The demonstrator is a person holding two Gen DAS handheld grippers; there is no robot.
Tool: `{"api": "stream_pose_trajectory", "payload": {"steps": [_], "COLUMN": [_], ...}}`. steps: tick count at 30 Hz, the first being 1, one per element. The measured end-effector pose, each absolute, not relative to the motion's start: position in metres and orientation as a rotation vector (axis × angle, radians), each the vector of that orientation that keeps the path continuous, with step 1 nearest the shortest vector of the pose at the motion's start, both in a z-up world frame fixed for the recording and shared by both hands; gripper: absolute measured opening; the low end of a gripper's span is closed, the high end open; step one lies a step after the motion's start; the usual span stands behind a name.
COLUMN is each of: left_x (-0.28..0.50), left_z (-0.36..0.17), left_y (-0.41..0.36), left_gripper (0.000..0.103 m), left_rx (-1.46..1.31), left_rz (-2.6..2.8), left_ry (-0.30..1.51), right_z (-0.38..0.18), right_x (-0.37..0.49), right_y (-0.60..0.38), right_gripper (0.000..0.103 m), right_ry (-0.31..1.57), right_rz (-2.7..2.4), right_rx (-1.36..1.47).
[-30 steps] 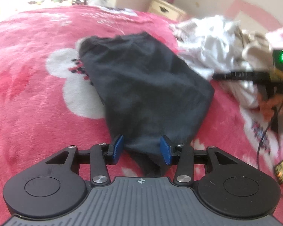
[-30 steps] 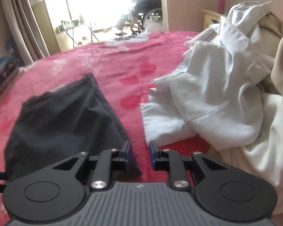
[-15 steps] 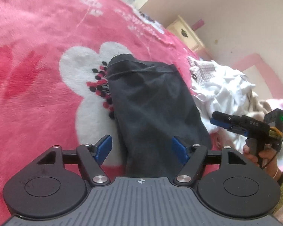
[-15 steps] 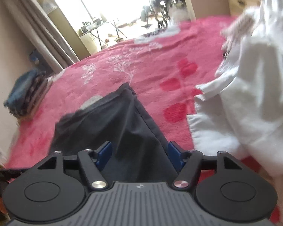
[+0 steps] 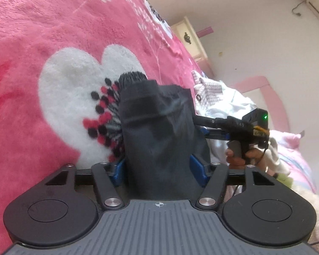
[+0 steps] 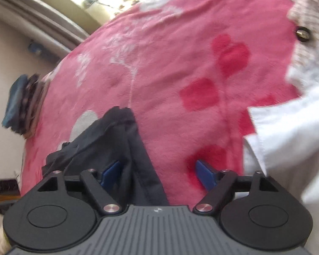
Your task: Fold clothes
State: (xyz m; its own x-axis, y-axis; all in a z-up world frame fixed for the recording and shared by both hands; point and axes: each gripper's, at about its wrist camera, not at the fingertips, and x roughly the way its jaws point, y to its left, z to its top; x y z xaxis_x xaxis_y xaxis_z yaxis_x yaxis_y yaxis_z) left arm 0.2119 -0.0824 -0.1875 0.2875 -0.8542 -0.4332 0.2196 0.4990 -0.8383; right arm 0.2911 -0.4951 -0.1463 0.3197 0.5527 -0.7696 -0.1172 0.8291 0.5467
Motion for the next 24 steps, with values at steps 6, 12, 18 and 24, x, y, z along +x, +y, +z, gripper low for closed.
{"api": "stream_pose_trajectory", "payload": {"steps": [6,12,18,24], "left_x": [0.225,0.227,0.229,0.226], "left_z": [-0.196,-0.199,-0.2,-0.182], "left_y": [-0.088,-0.089,-0.086,-0.076], "left_gripper": [0.046,0.031,0.012,0.009], "left_rx": [-0.764,-0.808,-0.882,-0.906], "left_rz": [-0.869,-0.899,-0.943,-0.973], "left_ry": [1.019,0.999,0.961,0.895], "right_z": [-0.152,-0.157,-0.143,-0.117], "right_x": [0.299,0.303,0.289,0.271], "right_y": [-0.472,-0.434,-0.429,-0.432], "right_gripper": [0.084,0.068,0.026,0.022], "right_ry": [1.196,1.195,1.153,1.049], "right_rz": [0.675,0.803,0.839,0.842], "right_rx": [0.485,0.461,0.476,0.519]}}
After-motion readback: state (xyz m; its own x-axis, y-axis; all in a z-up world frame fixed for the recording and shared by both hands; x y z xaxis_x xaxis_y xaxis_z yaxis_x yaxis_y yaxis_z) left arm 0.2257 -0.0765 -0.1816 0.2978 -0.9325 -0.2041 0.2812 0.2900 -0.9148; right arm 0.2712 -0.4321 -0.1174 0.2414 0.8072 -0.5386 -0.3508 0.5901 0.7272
